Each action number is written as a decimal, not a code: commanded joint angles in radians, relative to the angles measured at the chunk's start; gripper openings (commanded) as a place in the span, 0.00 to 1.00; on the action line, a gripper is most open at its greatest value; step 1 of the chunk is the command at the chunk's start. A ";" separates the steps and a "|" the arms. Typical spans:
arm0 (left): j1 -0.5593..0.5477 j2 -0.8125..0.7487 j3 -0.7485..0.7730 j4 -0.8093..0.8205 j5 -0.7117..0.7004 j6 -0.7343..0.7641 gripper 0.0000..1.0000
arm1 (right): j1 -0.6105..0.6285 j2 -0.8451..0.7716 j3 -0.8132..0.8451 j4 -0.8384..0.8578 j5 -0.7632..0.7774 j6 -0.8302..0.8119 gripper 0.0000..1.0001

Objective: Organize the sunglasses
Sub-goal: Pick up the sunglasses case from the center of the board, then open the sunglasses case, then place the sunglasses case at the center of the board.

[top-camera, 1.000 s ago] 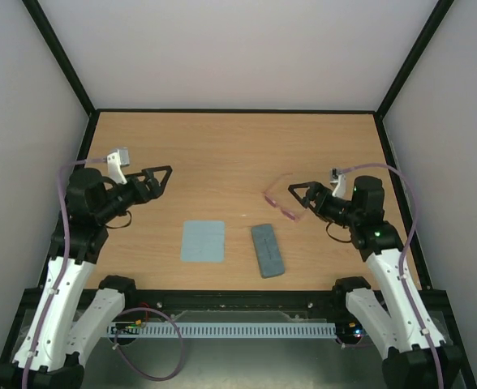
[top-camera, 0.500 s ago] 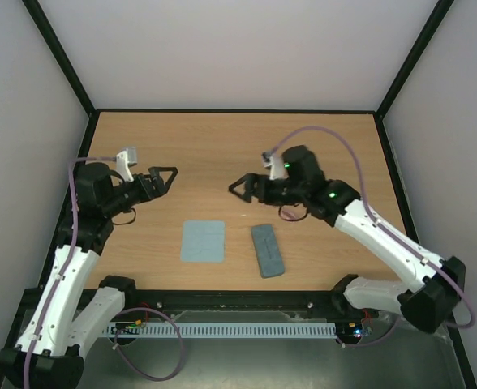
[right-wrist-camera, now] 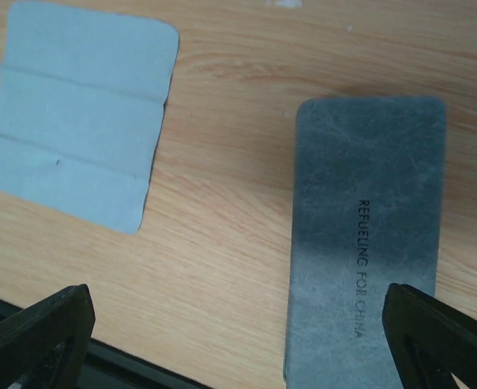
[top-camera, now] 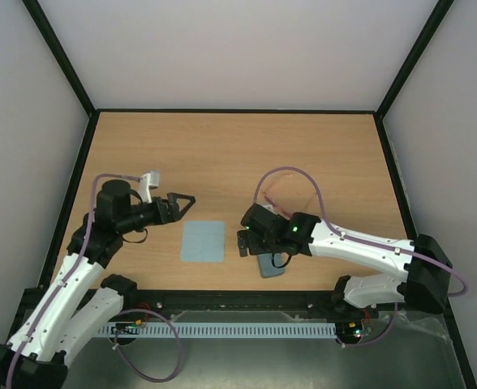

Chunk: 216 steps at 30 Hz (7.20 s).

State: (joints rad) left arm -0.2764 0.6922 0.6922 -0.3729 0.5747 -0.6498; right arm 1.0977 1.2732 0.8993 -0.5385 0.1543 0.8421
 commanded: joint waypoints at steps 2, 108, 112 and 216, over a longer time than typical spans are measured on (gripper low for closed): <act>-0.197 -0.013 -0.033 -0.035 -0.164 -0.068 0.99 | 0.001 0.024 -0.006 -0.041 0.113 0.023 1.00; -0.757 0.401 -0.182 0.468 -0.430 -0.430 0.44 | -0.284 -0.234 -0.190 0.373 -0.371 0.055 0.39; -0.757 0.408 -0.184 0.460 -0.434 -0.429 0.36 | -0.285 -0.247 -0.186 0.381 -0.377 0.061 0.38; -0.411 0.159 -0.212 0.085 -0.437 -0.263 0.57 | -0.369 0.591 0.518 0.017 -0.304 -0.481 0.77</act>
State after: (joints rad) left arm -0.6922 0.8474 0.4923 -0.3031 0.1272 -0.9234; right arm 0.6556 1.8652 1.3190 -0.3172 -0.3779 0.4339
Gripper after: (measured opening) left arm 0.576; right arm 0.810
